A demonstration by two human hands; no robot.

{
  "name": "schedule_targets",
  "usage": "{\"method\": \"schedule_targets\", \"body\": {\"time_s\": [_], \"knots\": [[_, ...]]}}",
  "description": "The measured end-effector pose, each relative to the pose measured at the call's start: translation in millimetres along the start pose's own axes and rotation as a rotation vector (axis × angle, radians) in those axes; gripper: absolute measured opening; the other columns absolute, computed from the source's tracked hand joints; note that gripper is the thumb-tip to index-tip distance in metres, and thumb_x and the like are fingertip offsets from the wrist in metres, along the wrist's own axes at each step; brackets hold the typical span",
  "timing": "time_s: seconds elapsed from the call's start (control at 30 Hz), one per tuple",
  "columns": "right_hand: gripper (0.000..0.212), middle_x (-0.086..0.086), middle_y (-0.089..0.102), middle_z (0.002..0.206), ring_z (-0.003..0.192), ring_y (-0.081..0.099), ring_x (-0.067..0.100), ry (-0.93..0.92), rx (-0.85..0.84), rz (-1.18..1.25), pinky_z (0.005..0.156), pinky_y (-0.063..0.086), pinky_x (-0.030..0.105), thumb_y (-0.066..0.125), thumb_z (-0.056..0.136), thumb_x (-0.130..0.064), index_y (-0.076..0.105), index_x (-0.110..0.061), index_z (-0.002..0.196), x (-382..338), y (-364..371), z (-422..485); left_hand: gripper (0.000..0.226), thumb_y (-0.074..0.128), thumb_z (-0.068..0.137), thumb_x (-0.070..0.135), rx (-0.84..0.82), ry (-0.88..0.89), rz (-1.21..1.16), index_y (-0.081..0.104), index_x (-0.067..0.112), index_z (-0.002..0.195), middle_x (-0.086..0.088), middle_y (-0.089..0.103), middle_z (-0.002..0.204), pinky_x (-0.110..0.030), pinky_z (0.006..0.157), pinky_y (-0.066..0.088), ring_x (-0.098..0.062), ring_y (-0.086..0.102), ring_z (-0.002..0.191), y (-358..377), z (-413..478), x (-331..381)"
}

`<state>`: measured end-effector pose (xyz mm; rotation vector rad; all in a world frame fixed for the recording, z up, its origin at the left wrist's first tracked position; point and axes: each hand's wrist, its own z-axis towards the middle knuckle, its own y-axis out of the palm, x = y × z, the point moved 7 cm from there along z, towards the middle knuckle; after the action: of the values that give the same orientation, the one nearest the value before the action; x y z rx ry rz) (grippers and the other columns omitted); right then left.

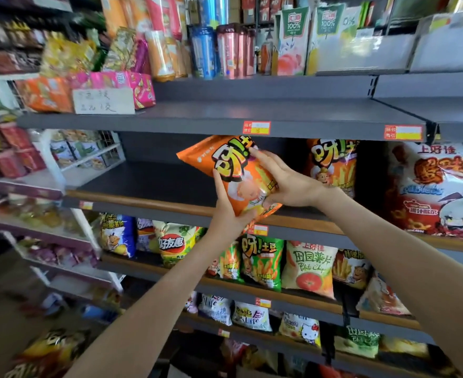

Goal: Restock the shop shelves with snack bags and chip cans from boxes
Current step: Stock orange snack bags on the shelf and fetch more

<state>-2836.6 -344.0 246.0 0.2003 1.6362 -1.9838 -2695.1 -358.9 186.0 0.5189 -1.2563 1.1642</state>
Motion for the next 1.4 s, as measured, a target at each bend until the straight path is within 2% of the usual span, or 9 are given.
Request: {"method": "schedule_targets", "body": {"time_s": [0.1,0.37,0.47,0.57,0.7,0.8,0.97,1.17,1.4], "knots": [[0.115,-0.008,0.002,0.155,0.138,0.018,0.015,-0.013,0.062,0.053,0.101,0.043,0.028,0.077,0.077,-0.004,-0.002,-0.046,0.149,1,10,12,0.122,0.073,0.085,0.009,-0.022,-0.031,0.061,-0.029,0.045,0.142,0.011,0.018,0.154,-0.039,0.113,0.035,-0.011,0.033,0.14,-15,14,-7],[0.122,-0.008,0.002,0.156,0.142,0.019,0.03,0.084,0.268,0.104,0.102,0.045,0.051,0.079,0.075,-0.005,-0.007,-0.052,0.146,29,25,31,0.125,0.075,0.084,0.01,-0.099,0.046,0.325,-0.029,0.055,0.139,-0.001,0.021,0.157,-0.042,0.111,0.039,-0.015,0.035,0.139,-25,60,-14],[0.119,-0.004,0.003,0.156,0.139,0.025,0.033,0.144,0.366,0.133,0.097,0.049,0.051,0.079,0.077,-0.008,-0.007,-0.054,0.145,46,27,25,0.116,0.067,0.091,0.011,-0.152,0.042,0.44,-0.029,0.054,0.139,-0.004,0.02,0.156,-0.027,0.101,0.041,-0.009,0.037,0.132,-14,71,-12],[0.115,-0.001,0.003,0.156,0.139,0.027,0.033,0.172,0.442,0.141,0.098,0.049,0.05,0.077,0.08,-0.011,-0.008,-0.052,0.146,58,25,11,0.104,0.06,0.094,0.006,-0.208,0.075,0.487,-0.02,0.045,0.148,-0.007,0.019,0.155,-0.022,0.093,0.039,-0.015,0.039,0.135,1,79,-11],[0.114,0.009,0.004,0.157,0.146,0.009,0.03,0.178,0.521,0.132,0.109,0.039,0.049,0.076,0.08,-0.008,-0.01,-0.045,0.146,63,14,-12,0.097,0.058,0.095,0.006,-0.264,0.132,0.468,-0.011,0.044,0.151,-0.005,0.013,0.159,-0.021,0.096,0.037,-0.018,0.033,0.141,24,80,-3],[0.112,0.011,0.004,0.158,0.148,0.0,0.026,0.208,0.549,0.097,0.113,0.032,0.045,0.076,0.081,-0.009,-0.009,-0.038,0.149,68,4,-32,0.095,0.059,0.095,0.008,-0.289,0.18,0.448,-0.008,0.043,0.152,-0.003,0.016,0.158,-0.019,0.096,0.035,-0.015,0.034,0.139,41,77,5],[0.111,0.008,0.0,0.159,0.148,0.002,0.027,0.271,0.581,0.067,0.109,0.035,0.041,0.075,0.081,-0.009,-0.006,-0.034,0.151,82,-11,-65,0.093,0.06,0.095,0.011,-0.347,0.239,0.444,-0.006,0.044,0.152,-0.005,0.017,0.158,-0.025,0.102,0.036,-0.016,0.033,0.14,75,76,15],[0.114,0.013,0.006,0.157,0.146,0.008,0.034,0.371,0.584,-0.053,0.113,0.028,0.054,0.077,0.077,-0.004,-0.004,-0.032,0.152,112,-28,-97,0.091,0.056,0.096,0.006,-0.426,0.306,0.505,-0.006,0.042,0.153,-0.007,0.032,0.147,-0.025,0.09,0.043,-0.016,0.049,0.119,122,80,21],[0.12,0.019,-0.003,0.158,0.146,0.005,0.04,0.446,0.544,-0.075,0.114,0.026,0.056,0.081,0.076,-0.019,-0.016,-0.042,0.143,131,-25,-121,0.093,0.062,0.095,0.02,-0.463,0.327,0.517,-0.007,0.047,0.15,-0.009,0.036,0.138,-0.033,0.101,0.044,-0.019,0.049,0.121,153,84,14]]}}
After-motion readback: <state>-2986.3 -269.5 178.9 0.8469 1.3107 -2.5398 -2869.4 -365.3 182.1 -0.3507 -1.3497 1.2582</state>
